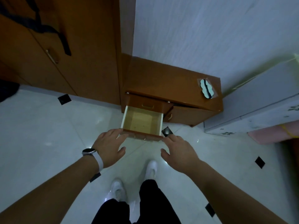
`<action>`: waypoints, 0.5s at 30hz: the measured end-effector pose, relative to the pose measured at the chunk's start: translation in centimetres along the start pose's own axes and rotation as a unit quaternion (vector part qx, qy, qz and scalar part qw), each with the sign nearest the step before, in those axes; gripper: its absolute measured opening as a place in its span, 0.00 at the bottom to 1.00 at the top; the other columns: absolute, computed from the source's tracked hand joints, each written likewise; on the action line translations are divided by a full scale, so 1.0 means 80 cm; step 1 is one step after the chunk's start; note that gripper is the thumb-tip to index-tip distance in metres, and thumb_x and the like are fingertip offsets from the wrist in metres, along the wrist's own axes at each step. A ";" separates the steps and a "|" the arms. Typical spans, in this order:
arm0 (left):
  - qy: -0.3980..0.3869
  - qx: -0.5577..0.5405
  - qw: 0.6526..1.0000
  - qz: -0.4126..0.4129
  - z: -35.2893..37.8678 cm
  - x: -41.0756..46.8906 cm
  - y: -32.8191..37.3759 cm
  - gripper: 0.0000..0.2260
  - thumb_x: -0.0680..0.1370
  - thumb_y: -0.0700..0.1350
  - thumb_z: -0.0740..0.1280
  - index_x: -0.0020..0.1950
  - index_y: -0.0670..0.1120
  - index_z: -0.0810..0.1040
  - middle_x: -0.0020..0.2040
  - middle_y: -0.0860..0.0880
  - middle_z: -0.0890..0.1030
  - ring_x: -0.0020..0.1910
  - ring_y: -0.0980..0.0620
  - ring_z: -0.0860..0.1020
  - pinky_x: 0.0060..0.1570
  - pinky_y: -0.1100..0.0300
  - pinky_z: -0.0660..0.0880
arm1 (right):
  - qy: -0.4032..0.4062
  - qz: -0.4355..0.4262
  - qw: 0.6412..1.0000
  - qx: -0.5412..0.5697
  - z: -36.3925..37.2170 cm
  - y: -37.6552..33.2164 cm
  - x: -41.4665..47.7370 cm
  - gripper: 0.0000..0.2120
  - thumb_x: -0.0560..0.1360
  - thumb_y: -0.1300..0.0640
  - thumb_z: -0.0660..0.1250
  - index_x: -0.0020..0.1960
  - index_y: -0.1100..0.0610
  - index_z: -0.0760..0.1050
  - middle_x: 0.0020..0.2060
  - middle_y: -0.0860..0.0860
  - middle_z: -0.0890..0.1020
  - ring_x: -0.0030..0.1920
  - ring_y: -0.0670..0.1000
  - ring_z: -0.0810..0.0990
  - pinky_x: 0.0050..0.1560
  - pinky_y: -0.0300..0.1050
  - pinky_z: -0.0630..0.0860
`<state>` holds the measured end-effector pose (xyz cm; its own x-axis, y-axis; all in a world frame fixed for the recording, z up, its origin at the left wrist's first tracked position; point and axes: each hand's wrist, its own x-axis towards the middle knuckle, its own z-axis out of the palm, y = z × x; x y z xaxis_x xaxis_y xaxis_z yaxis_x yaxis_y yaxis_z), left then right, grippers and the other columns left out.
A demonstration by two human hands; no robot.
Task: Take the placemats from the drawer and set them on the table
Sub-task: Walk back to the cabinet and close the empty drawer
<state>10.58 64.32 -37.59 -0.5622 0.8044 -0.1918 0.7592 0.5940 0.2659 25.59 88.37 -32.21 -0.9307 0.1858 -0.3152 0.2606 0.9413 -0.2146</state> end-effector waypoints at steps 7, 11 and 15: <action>-0.015 -0.034 0.999 -0.032 0.103 0.104 -0.044 0.24 0.72 0.56 0.57 0.63 0.47 0.78 0.61 0.42 0.79 0.57 0.42 0.79 0.51 0.46 0.77 | -0.023 -0.035 0.999 0.031 0.089 0.044 0.142 0.20 0.78 0.48 0.61 0.65 0.55 0.74 0.58 0.53 0.78 0.57 0.56 0.76 0.53 0.50 0.75; -0.044 -0.050 0.997 -0.043 0.198 0.163 -0.073 0.28 0.73 0.58 0.54 0.68 0.47 0.75 0.66 0.43 0.76 0.62 0.42 0.75 0.57 0.46 0.74 | -0.026 -0.042 0.998 0.029 0.167 0.083 0.221 0.18 0.77 0.49 0.62 0.63 0.56 0.75 0.56 0.53 0.78 0.55 0.57 0.76 0.49 0.49 0.74; -0.048 -0.034 0.998 -0.033 0.305 0.216 -0.111 0.28 0.73 0.58 0.54 0.68 0.47 0.74 0.67 0.43 0.75 0.64 0.42 0.75 0.59 0.46 0.73 | -0.019 -0.048 0.998 0.033 0.262 0.126 0.285 0.18 0.77 0.50 0.62 0.64 0.56 0.75 0.57 0.54 0.78 0.56 0.57 0.77 0.51 0.50 0.75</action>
<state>2.14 73.05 -66.29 -0.5739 0.7620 -0.3000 0.6956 0.6469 0.3123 12.40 96.20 -60.97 -0.9418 0.0832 -0.3257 0.1879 0.9337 -0.3048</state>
